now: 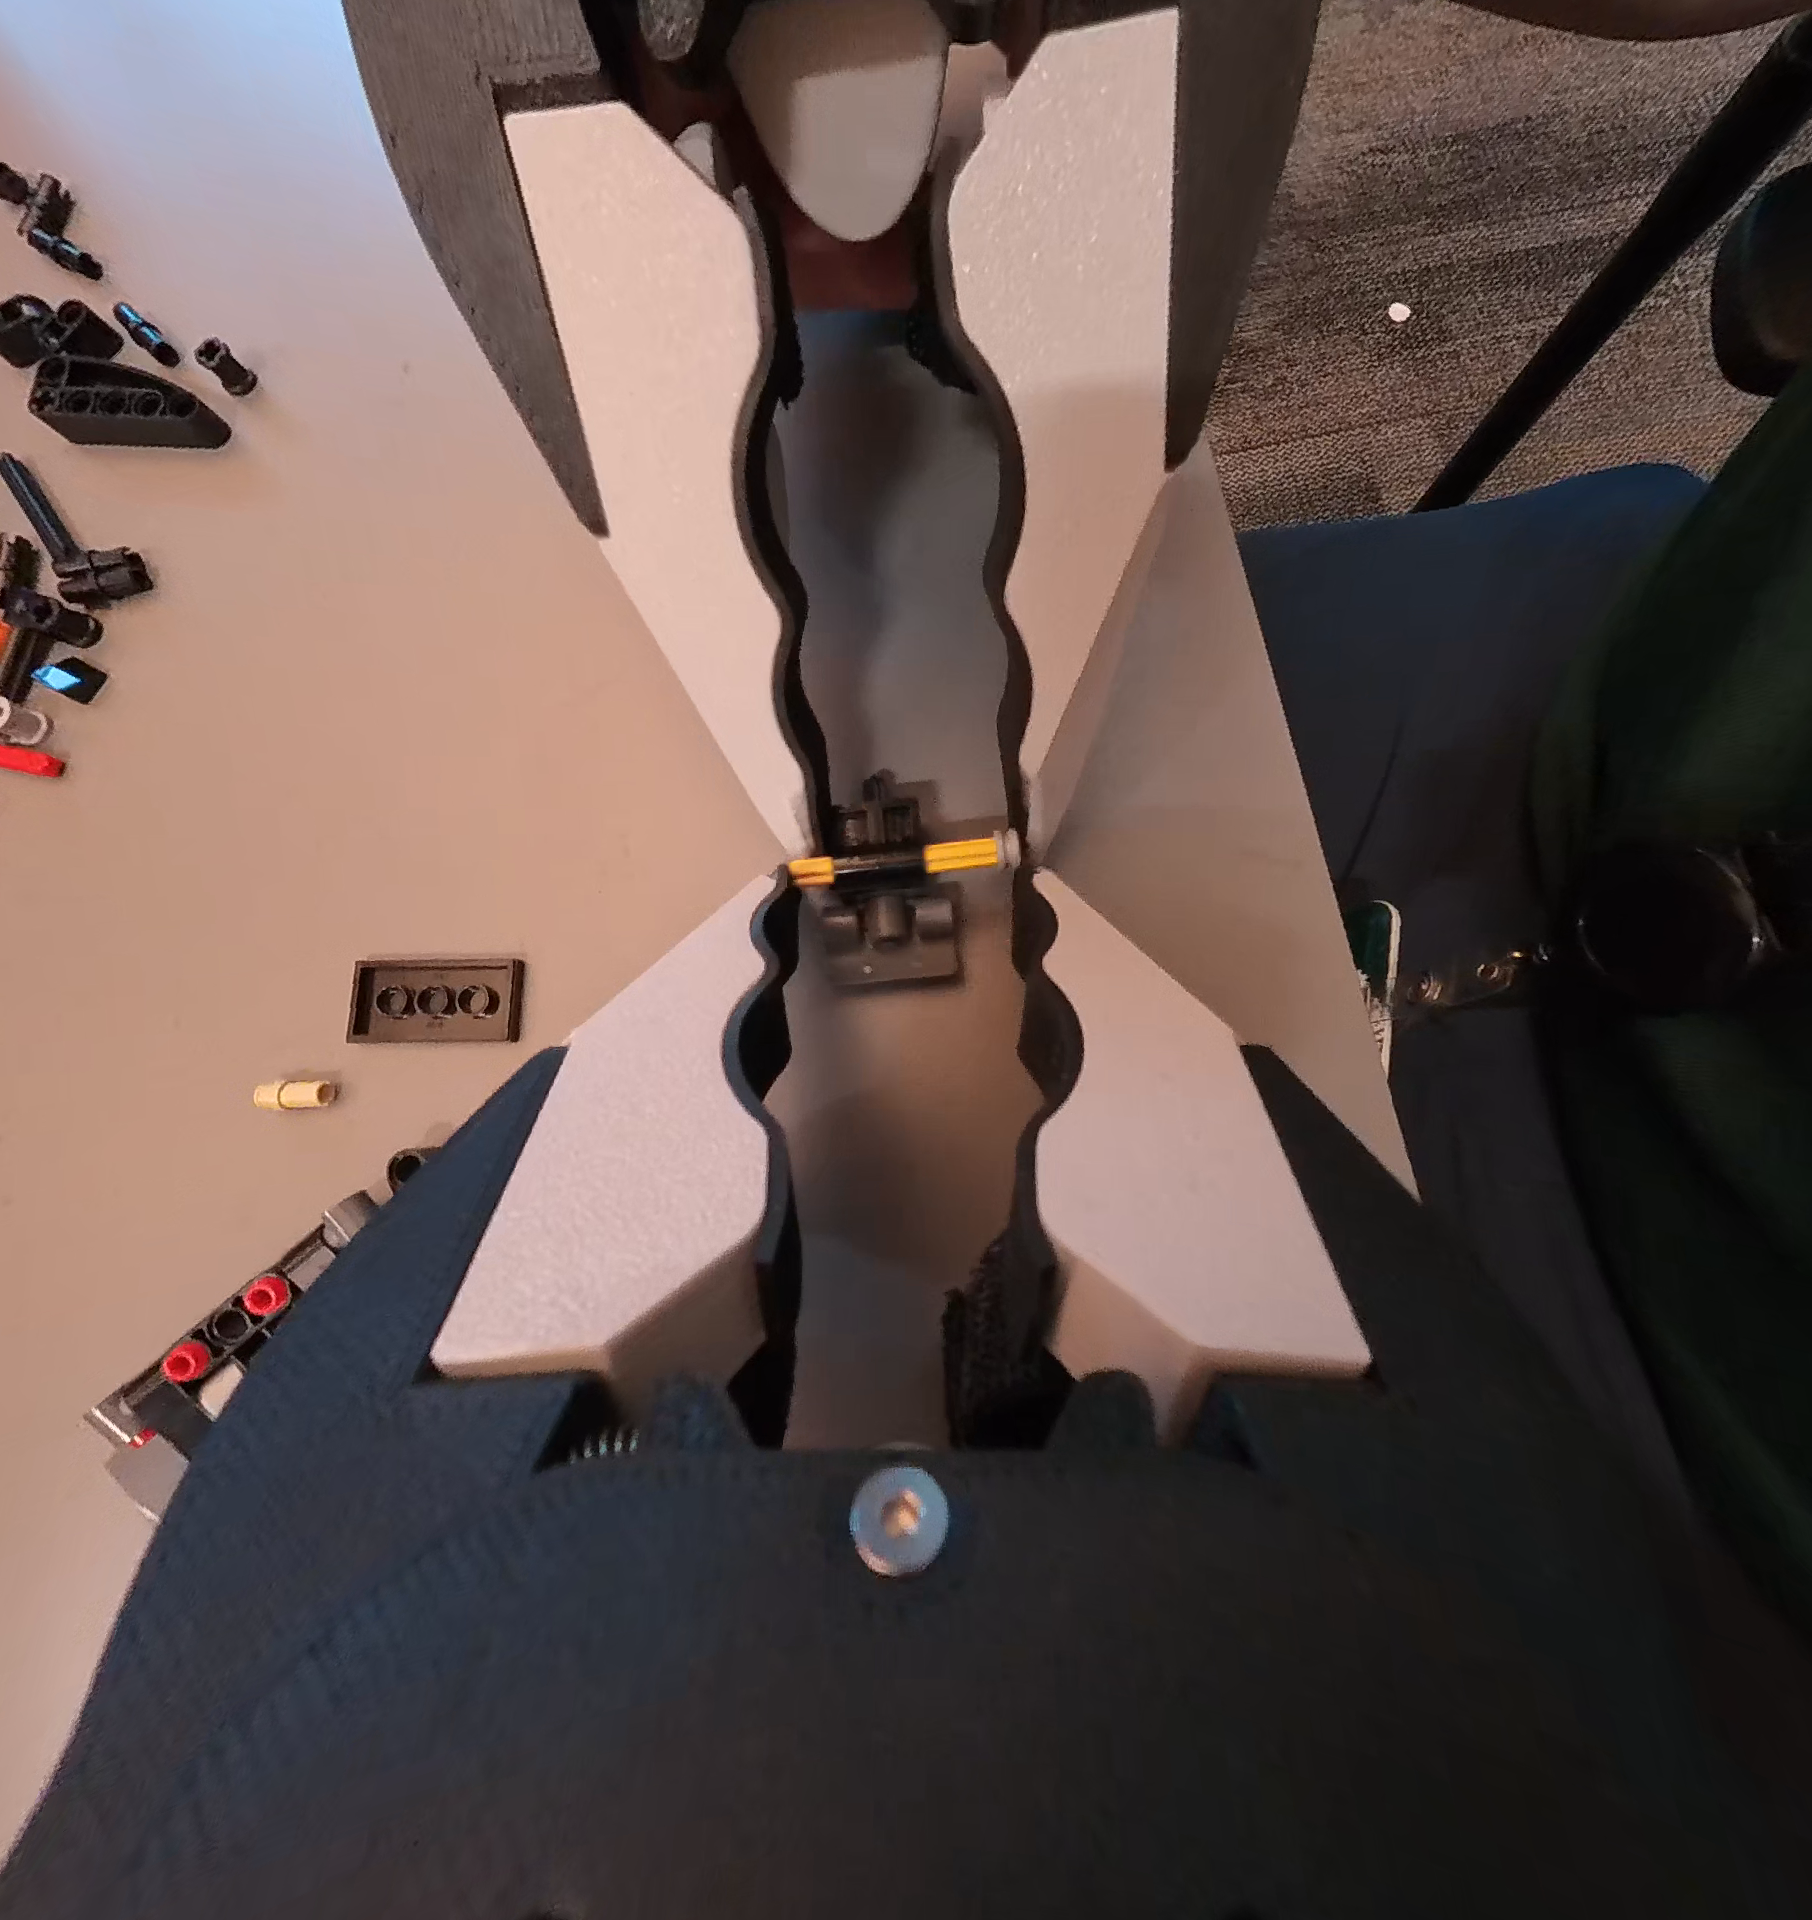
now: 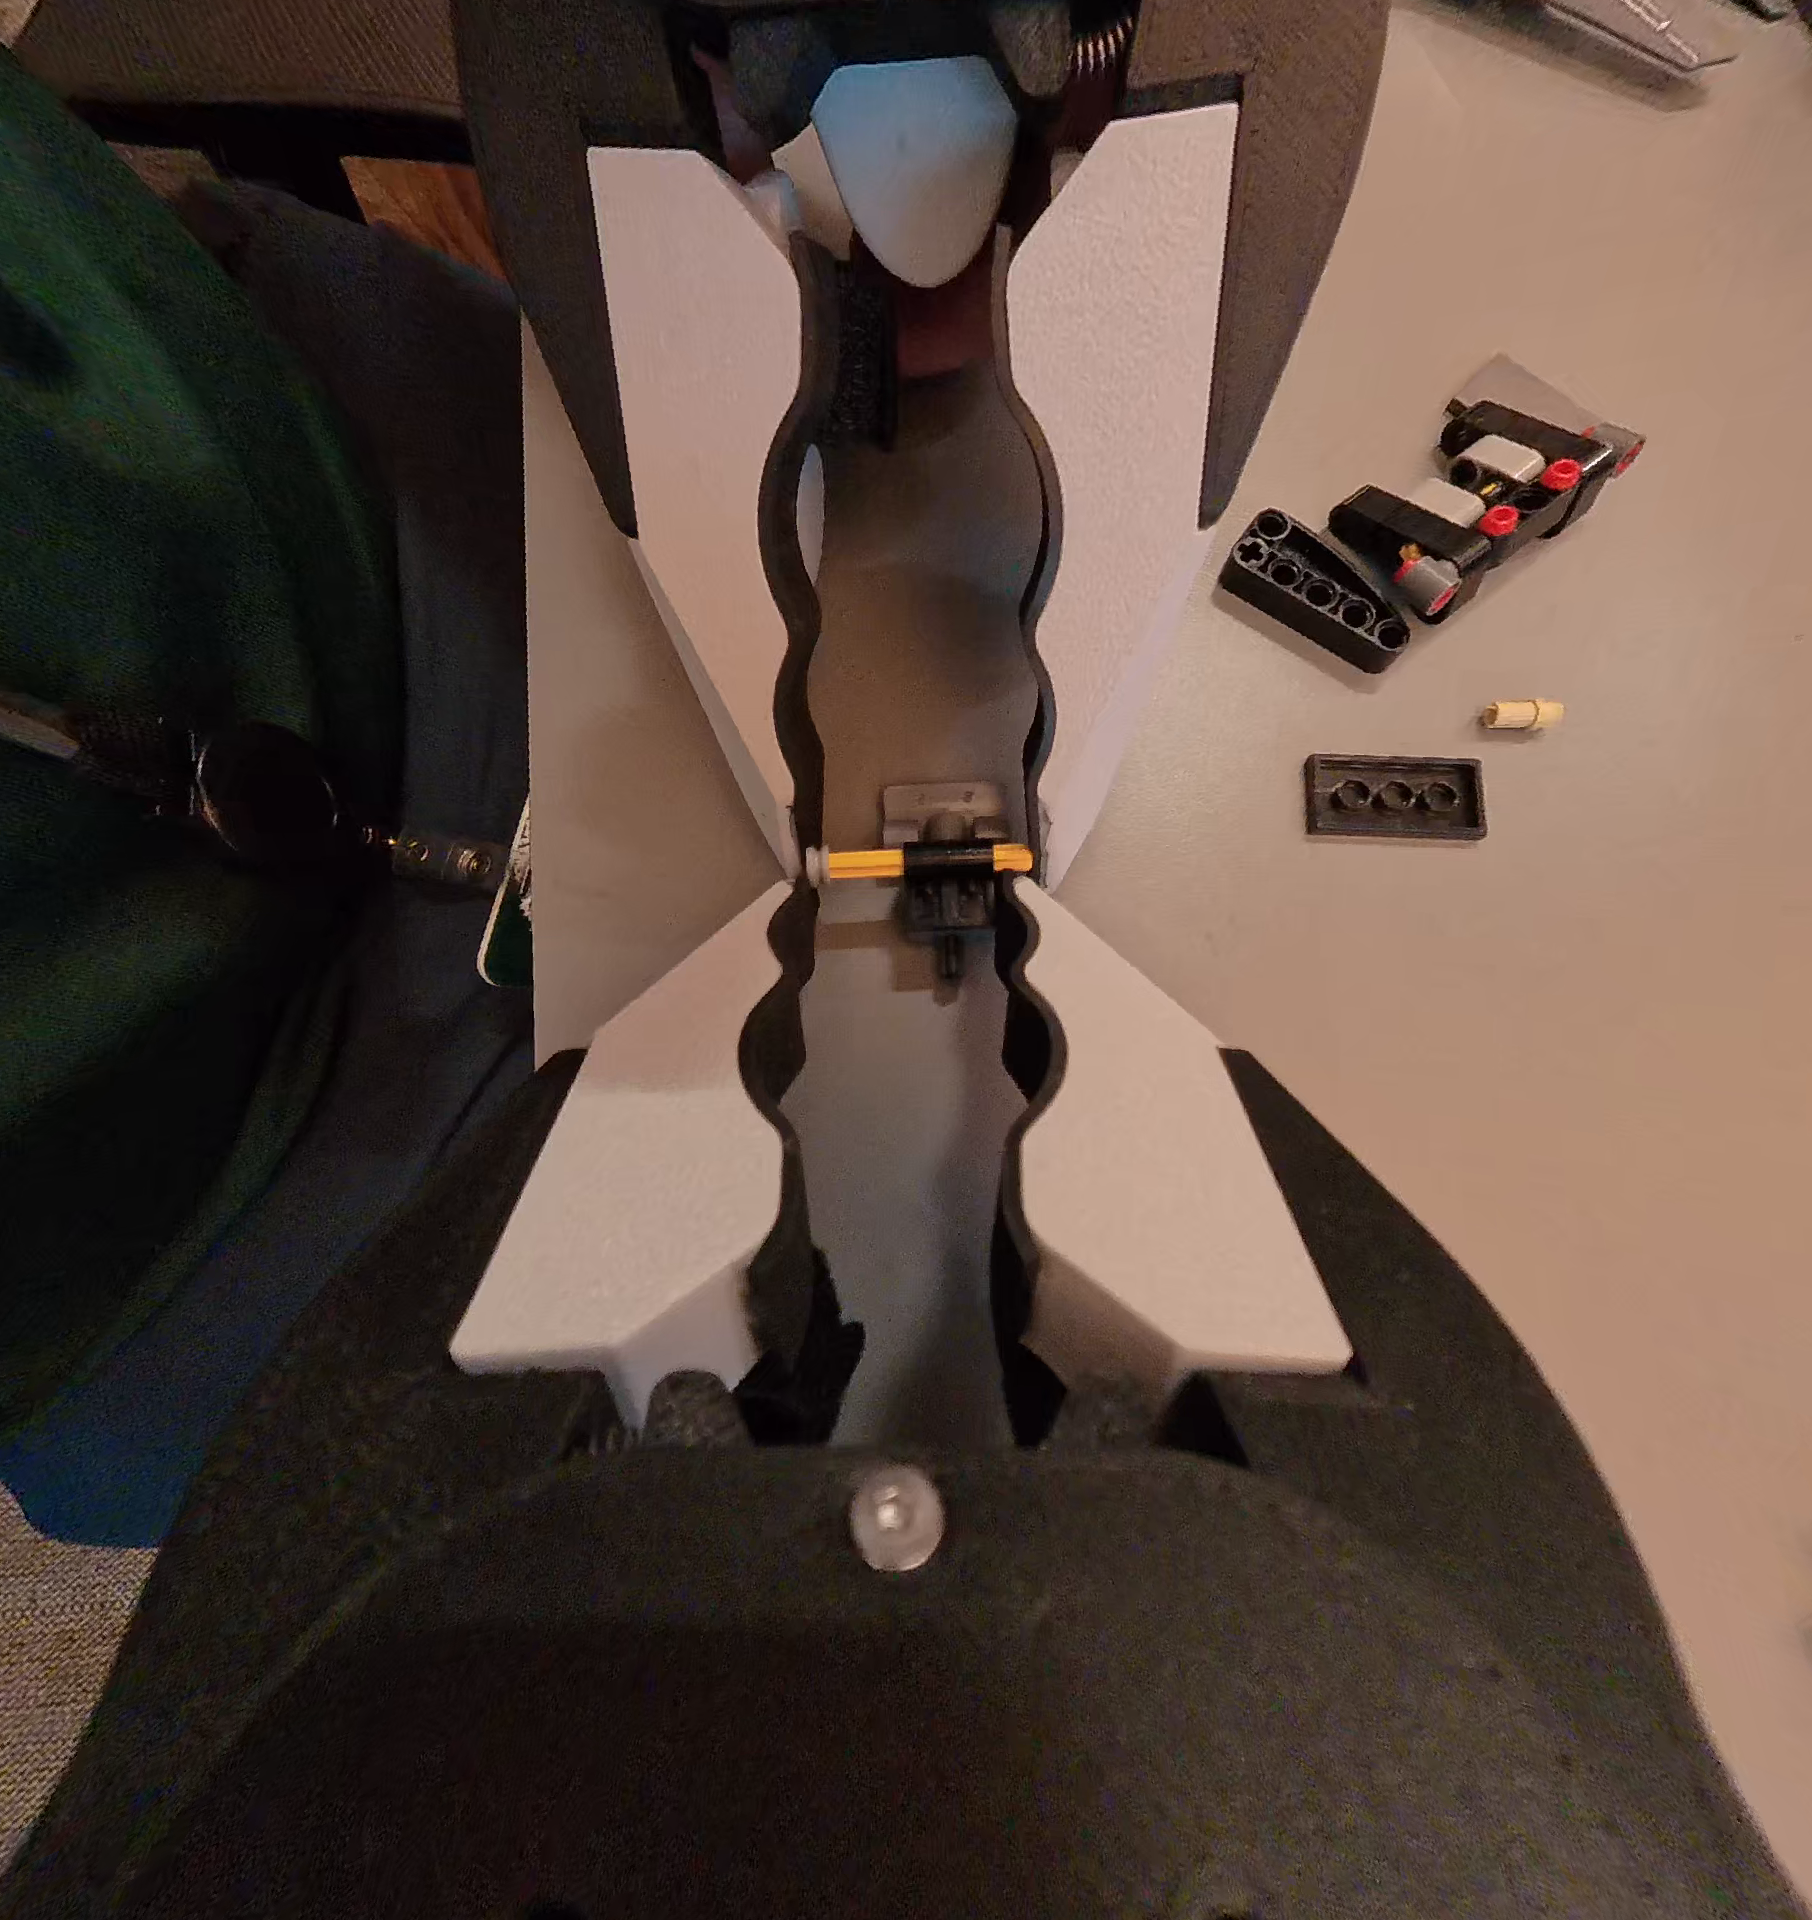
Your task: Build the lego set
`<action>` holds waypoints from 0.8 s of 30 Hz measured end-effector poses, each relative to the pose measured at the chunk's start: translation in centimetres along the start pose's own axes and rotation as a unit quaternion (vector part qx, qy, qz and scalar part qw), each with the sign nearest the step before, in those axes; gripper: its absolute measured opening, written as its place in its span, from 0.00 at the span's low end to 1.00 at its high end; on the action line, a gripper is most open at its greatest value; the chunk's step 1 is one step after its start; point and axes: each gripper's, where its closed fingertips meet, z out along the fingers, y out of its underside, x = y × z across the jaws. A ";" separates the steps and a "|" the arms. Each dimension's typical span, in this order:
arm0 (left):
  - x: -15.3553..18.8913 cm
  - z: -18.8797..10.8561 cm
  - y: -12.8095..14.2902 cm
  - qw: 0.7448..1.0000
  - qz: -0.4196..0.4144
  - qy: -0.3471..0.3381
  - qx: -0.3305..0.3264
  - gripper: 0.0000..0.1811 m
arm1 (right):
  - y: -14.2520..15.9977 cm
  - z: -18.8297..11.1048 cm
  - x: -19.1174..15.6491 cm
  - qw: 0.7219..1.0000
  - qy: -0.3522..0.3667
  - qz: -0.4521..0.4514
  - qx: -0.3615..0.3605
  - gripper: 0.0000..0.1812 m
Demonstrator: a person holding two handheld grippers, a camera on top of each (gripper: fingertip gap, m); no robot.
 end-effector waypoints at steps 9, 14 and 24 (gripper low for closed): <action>-0.3 -0.1 0.1 1.000 -0.005 -0.003 -0.006 0.22 | 0.0 0.0 0.0 1.000 0.002 -0.006 -0.003 0.14; -0.3 -0.1 0.1 1.000 -0.002 0.001 -0.003 0.22 | 0.0 0.1 0.0 1.000 -0.003 -0.009 -0.004 0.14; -0.2 0.0 0.0 1.000 0.004 0.009 0.011 0.17 | 0.0 0.1 -0.1 1.000 -0.009 -0.019 -0.006 0.11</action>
